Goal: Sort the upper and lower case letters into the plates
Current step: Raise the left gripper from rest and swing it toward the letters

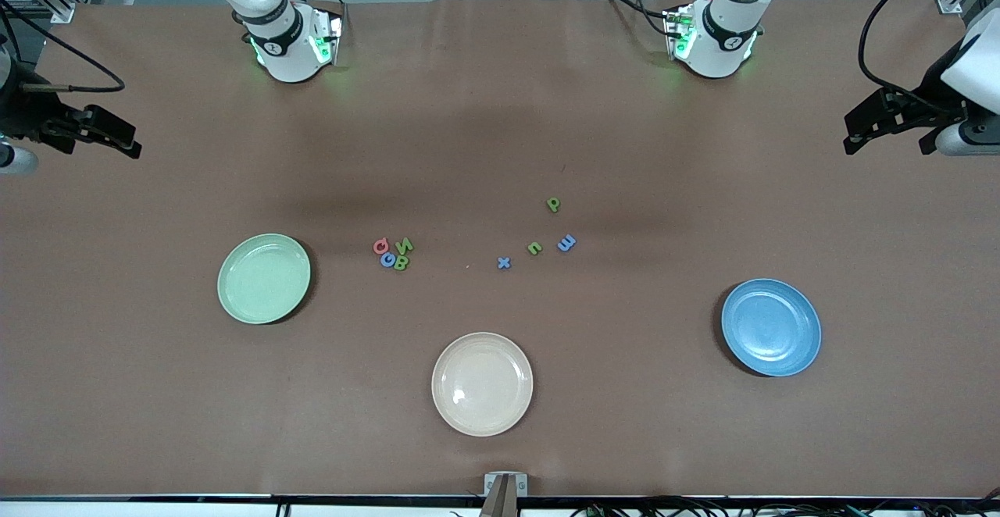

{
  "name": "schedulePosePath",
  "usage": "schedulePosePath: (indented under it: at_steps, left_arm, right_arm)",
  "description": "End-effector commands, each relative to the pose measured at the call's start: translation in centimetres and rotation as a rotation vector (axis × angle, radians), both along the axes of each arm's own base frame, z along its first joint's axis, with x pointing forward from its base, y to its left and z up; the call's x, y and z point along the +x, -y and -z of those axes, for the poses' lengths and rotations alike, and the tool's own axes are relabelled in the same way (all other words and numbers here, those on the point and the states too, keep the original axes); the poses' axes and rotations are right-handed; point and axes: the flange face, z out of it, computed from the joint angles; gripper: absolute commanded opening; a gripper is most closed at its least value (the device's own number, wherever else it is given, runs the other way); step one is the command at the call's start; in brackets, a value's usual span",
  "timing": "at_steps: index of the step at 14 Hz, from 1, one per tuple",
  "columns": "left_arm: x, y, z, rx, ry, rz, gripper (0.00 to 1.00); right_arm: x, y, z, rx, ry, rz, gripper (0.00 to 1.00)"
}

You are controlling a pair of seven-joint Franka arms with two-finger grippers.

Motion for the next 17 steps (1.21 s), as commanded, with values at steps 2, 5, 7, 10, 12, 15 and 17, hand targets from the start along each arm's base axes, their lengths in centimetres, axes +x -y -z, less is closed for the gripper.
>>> schedulePosePath:
  at_steps: [2, 5, 7, 10, 12, 15, 17]
  left_arm:
    - [0.0, -0.1, -0.6, -0.01, -0.013, -0.015, 1.0]
    - [0.7, -0.2, -0.2, -0.002, -0.031, -0.012, 1.0]
    - [1.1, 0.9, 1.5, -0.003, -0.068, -0.013, 1.0]
    - [1.0, 4.6, 4.9, -0.001, -0.129, -0.019, 1.0]
    - [0.8, 7.2, 7.7, 0.003, -0.151, -0.06, 1.0]
    - [-0.5, 12.8, 11.7, 0.016, -0.123, -0.152, 1.0]
    - [-1.3, 16.2, 15.1, -0.002, -0.075, -0.216, 1.0]
  right_arm:
    - [-1.1, -0.5, -1.8, 0.02, 0.016, -0.001, 1.0]
    - [-1.1, -0.7, -1.7, 0.02, 0.016, -0.006, 1.0]
    - [-1.1, -0.6, -1.6, 0.02, 0.01, -0.001, 1.0]
    - [-1.1, -0.7, -1.5, 0.02, 0.01, -0.009, 1.0]
    - [-0.9, -0.2, -1.6, 0.024, 0.018, -0.059, 1.0]
    - [-0.9, 0.6, -1.4, 0.026, 0.02, -0.067, 1.0]
    - [-0.8, 0.7, -1.4, 0.056, 0.025, -0.061, 1.0]
